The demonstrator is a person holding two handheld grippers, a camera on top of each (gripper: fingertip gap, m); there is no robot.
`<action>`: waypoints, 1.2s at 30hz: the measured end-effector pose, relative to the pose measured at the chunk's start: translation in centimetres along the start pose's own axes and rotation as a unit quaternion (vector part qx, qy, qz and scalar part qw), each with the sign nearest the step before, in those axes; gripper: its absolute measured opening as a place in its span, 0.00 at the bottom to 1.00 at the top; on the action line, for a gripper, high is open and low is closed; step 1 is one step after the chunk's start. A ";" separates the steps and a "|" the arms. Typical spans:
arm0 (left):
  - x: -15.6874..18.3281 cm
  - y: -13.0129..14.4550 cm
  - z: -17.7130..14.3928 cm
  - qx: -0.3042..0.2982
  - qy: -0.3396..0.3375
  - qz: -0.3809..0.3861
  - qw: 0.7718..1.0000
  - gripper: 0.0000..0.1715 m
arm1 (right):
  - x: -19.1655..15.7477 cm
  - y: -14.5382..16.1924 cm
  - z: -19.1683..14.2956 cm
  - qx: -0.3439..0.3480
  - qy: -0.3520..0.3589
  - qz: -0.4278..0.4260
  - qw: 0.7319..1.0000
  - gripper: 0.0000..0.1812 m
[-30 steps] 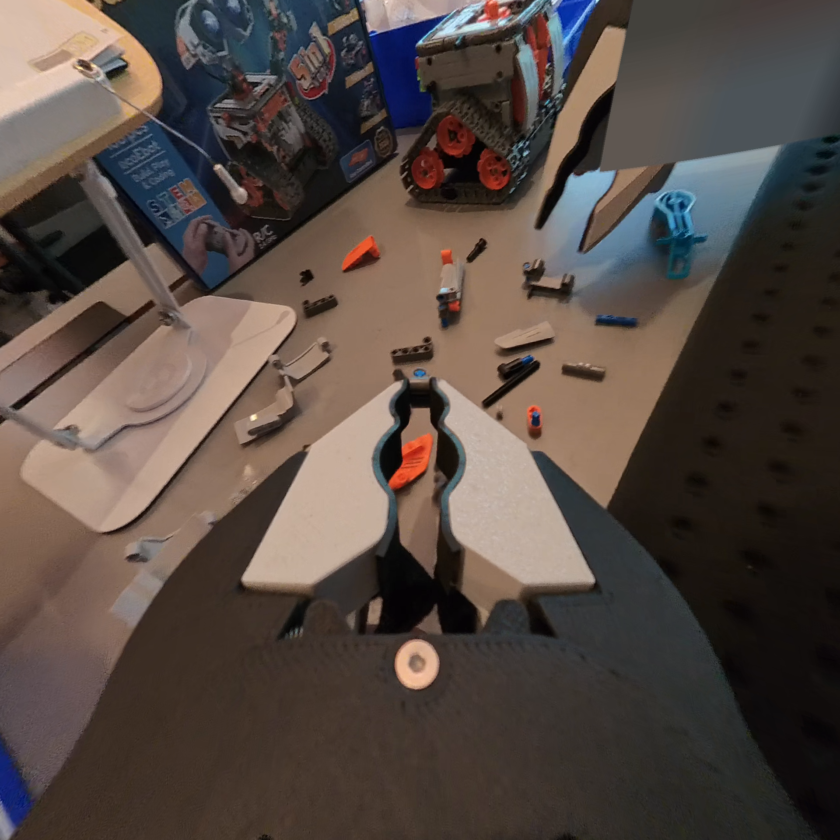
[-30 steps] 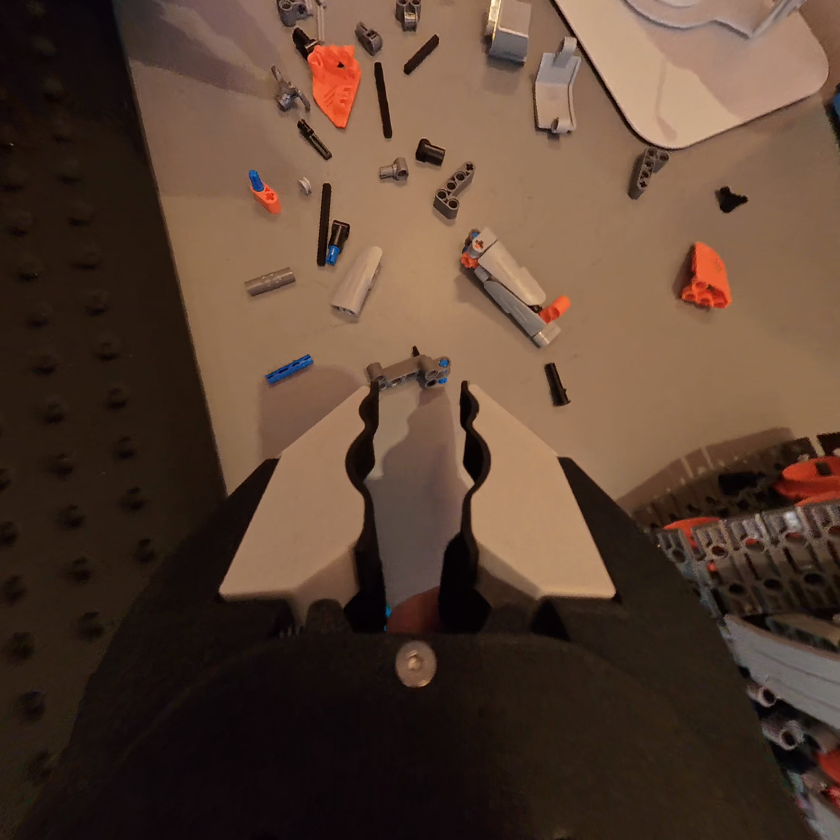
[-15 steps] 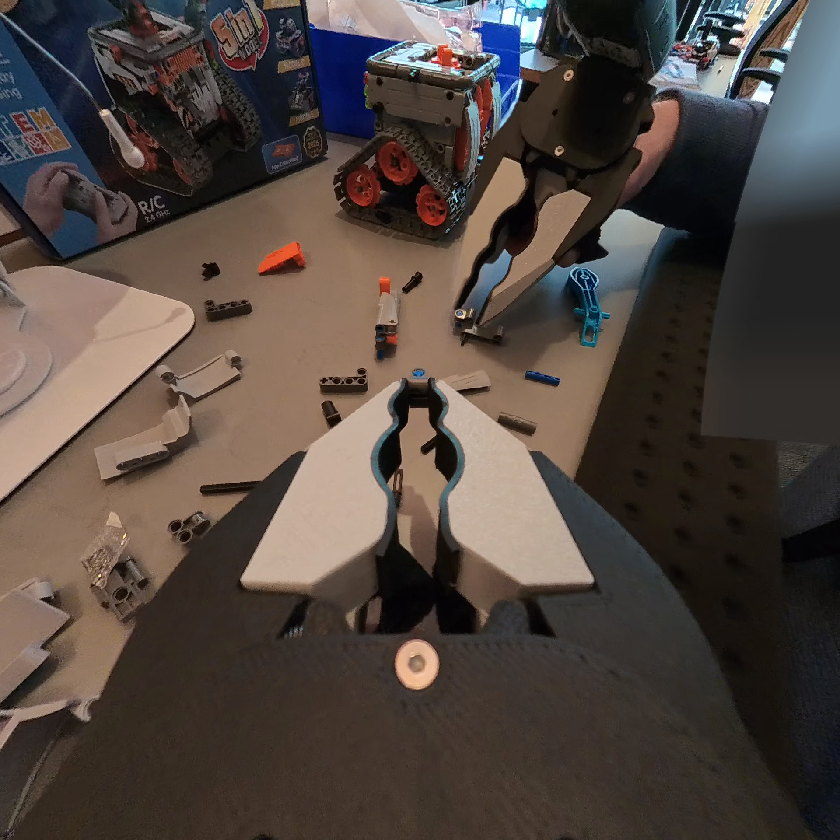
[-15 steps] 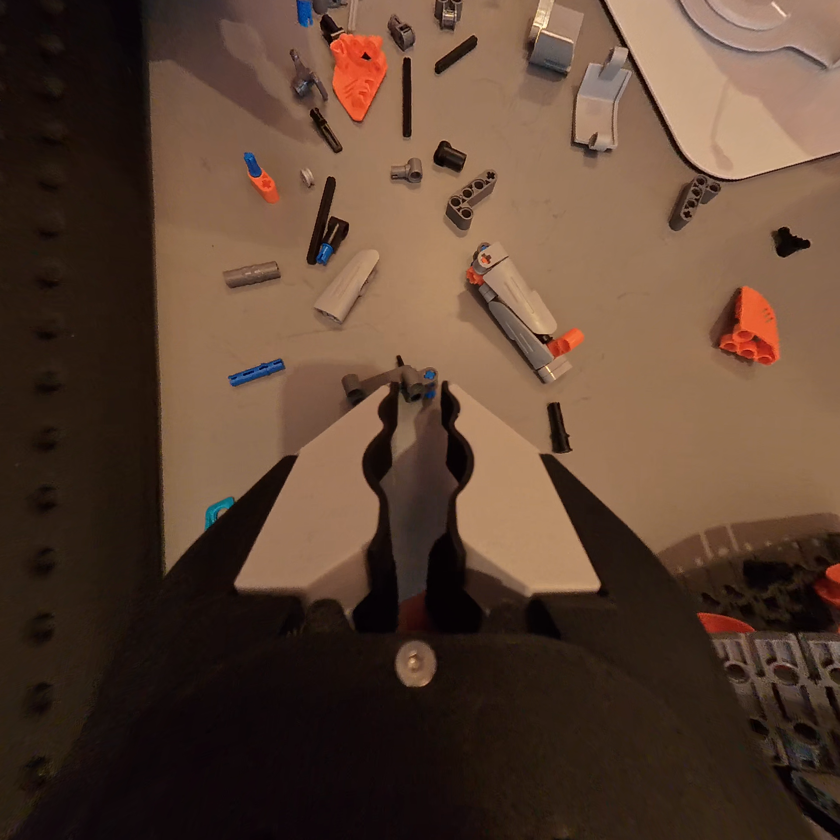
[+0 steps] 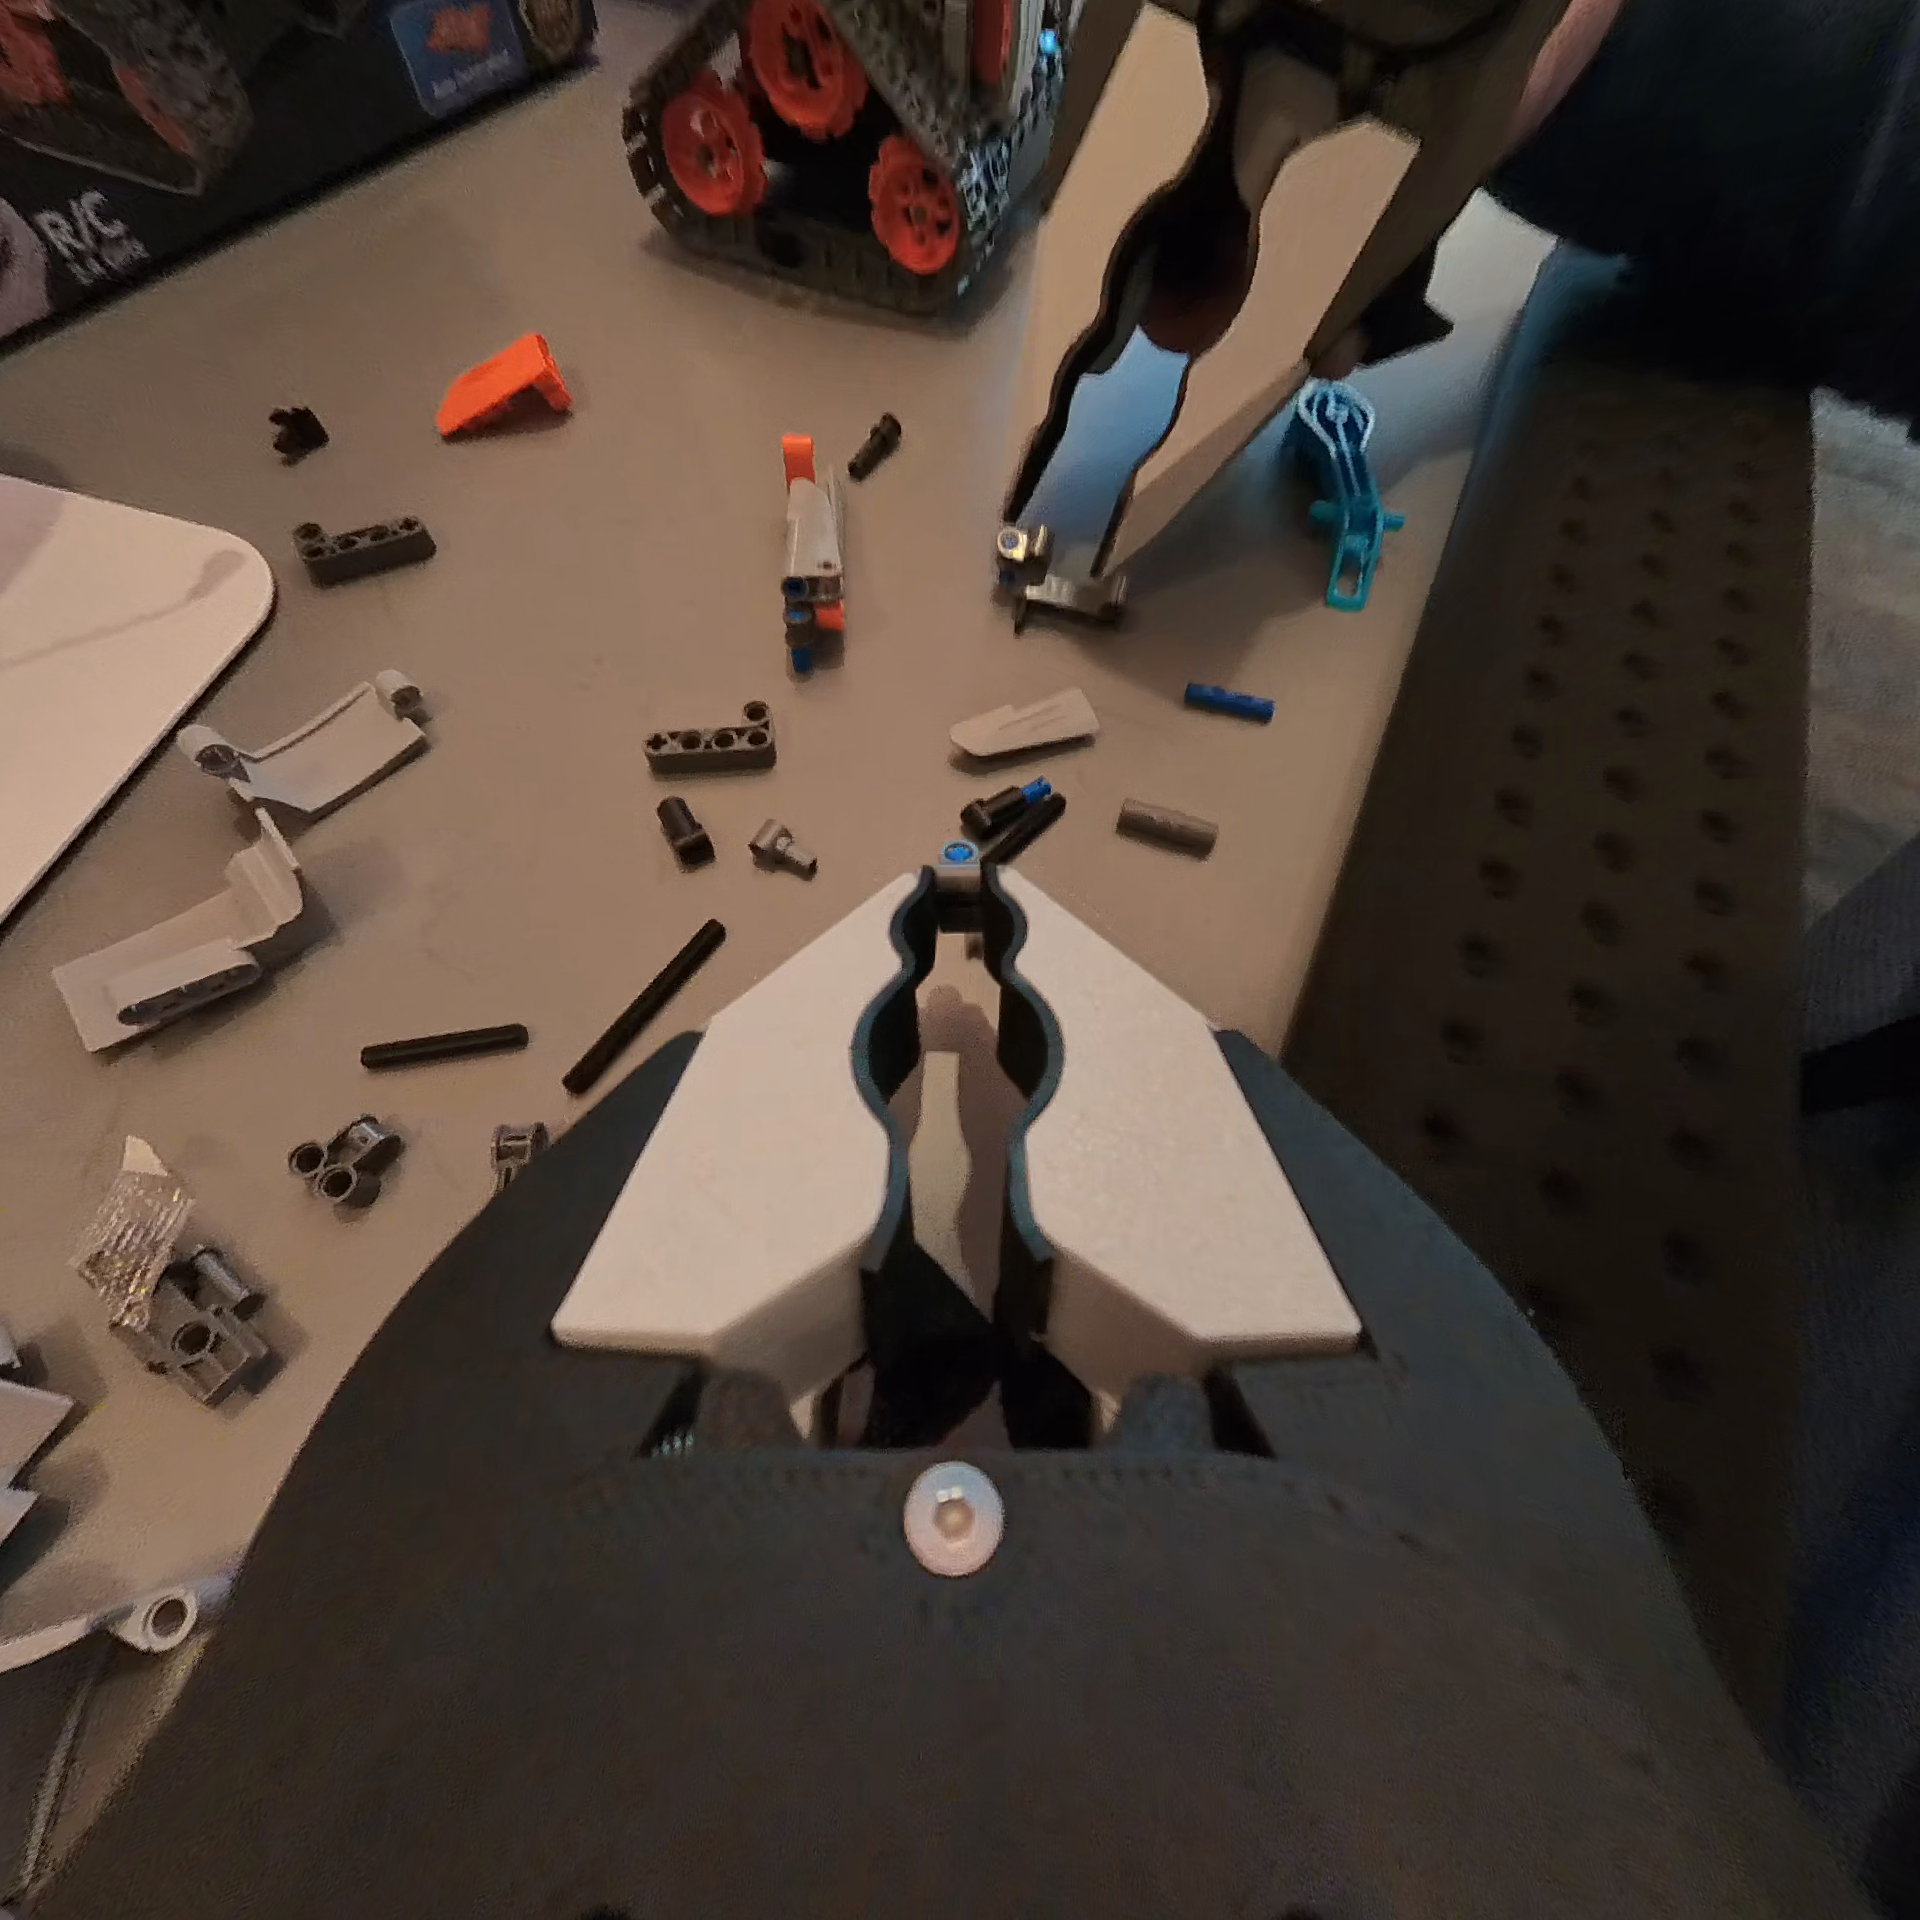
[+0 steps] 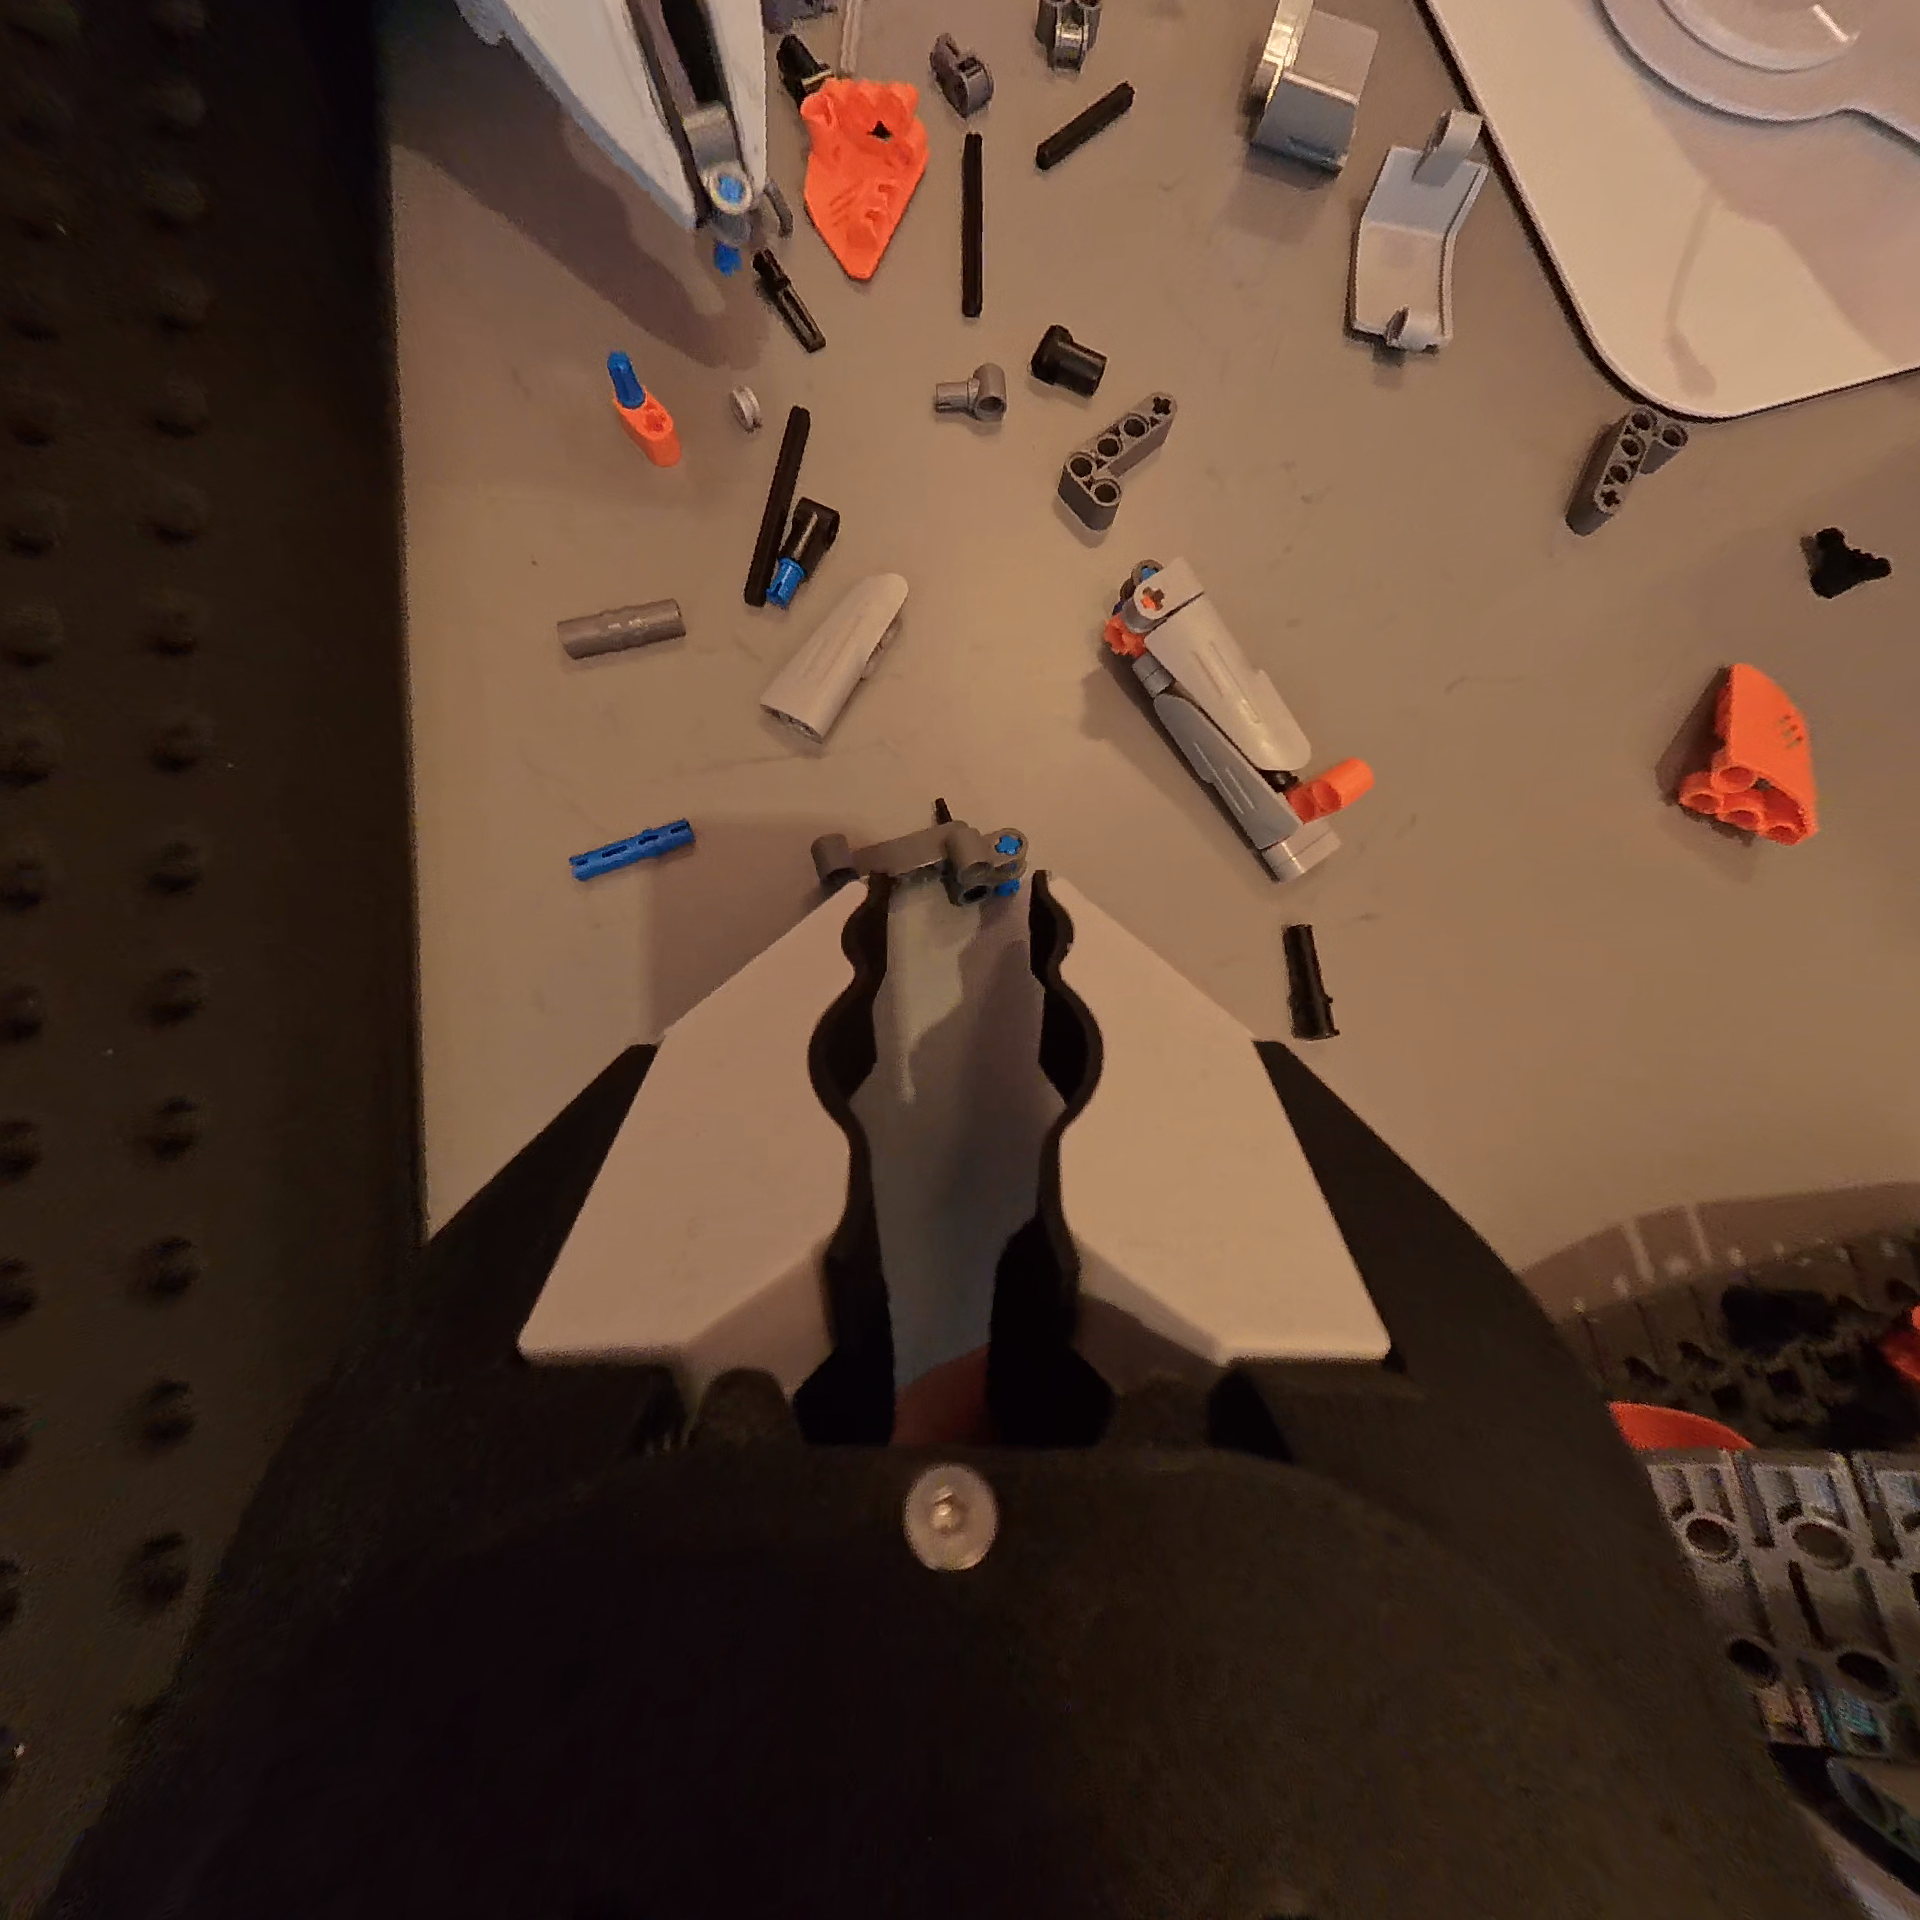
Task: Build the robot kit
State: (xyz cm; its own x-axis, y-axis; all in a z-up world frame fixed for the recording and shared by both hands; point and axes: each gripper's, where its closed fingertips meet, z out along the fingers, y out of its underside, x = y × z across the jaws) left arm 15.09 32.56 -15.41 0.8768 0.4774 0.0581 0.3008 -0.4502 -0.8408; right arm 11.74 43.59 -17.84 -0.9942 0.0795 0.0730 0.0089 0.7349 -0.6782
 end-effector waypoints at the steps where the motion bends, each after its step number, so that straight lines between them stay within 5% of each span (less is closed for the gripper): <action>1: 0.3 0.6 0.2 -0.018 0.006 0.010 1.000 0.04 | 0.0 0.0 0.0 0.000 0.001 -0.001 1.000 0.14; 8: -0.1 3.3 0.7 -0.104 -0.011 0.055 0.993 0.08 | 0.0 0.3 0.2 -0.001 -0.001 -0.004 1.000 0.14; 12: 0.6 2.4 0.1 -0.083 -0.017 0.092 0.992 0.14 | 0.1 0.3 0.1 0.002 0.001 -0.004 1.000 0.13; 19: 2.2 3.0 0.8 -0.106 0.000 0.144 0.984 0.09 | -0.1 0.1 0.0 0.006 0.000 -0.007 1.000 0.13; 36: 1.6 1.0 1.0 -0.051 -0.012 0.120 0.991 0.02 | 0.2 -0.4 -0.7 0.020 0.016 -0.009 1.000 0.14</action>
State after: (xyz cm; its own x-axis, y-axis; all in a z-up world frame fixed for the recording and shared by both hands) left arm 16.42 33.65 -16.71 0.9193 0.3637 -0.1505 0.1218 -0.6265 -0.7699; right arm 11.57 43.83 -17.04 -0.9902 0.0881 0.1087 -0.0143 0.7091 -0.7050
